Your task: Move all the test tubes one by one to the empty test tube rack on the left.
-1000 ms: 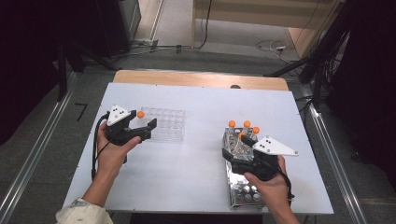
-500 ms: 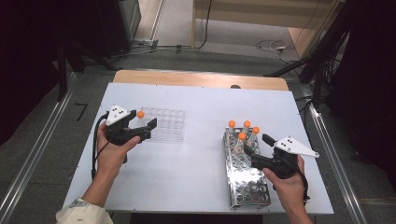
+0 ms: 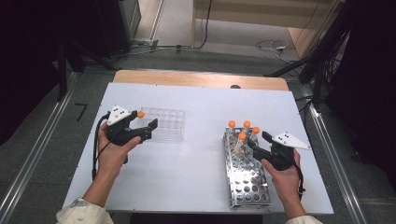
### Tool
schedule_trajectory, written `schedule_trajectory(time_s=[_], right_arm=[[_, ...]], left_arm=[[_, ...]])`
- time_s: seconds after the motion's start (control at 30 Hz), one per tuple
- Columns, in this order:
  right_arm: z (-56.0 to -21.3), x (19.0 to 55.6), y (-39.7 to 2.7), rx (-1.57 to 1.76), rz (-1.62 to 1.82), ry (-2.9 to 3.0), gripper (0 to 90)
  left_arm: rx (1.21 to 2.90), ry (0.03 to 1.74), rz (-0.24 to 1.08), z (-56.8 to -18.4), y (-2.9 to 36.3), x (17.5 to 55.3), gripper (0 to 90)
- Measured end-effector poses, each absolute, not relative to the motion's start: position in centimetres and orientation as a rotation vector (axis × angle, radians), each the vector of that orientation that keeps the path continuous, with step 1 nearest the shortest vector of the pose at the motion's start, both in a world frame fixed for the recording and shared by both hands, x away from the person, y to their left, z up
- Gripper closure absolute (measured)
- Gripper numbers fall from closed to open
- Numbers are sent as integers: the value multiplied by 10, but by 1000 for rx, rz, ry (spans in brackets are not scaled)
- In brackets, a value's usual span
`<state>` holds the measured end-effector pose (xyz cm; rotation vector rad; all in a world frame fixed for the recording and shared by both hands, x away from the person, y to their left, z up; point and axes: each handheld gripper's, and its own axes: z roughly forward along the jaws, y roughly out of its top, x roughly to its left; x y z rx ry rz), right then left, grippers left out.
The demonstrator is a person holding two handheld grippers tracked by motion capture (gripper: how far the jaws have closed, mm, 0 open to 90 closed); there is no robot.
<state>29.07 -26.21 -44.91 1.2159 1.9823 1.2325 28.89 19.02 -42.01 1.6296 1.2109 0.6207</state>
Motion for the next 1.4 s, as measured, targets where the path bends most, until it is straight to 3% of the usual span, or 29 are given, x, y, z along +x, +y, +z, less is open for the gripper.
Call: schedule_trajectory(time_s=[1.0, 1.4], right_arm=[[-463, 304, -260, 1209, 1224, 1980, 692], [-456, 302, -260, 1192, 1243, 1957, 708]], left_arm=[[1631, 1212, 611, -422, 189, 288, 182], [1629, 1211, 600, -422, 188, 288, 183]])
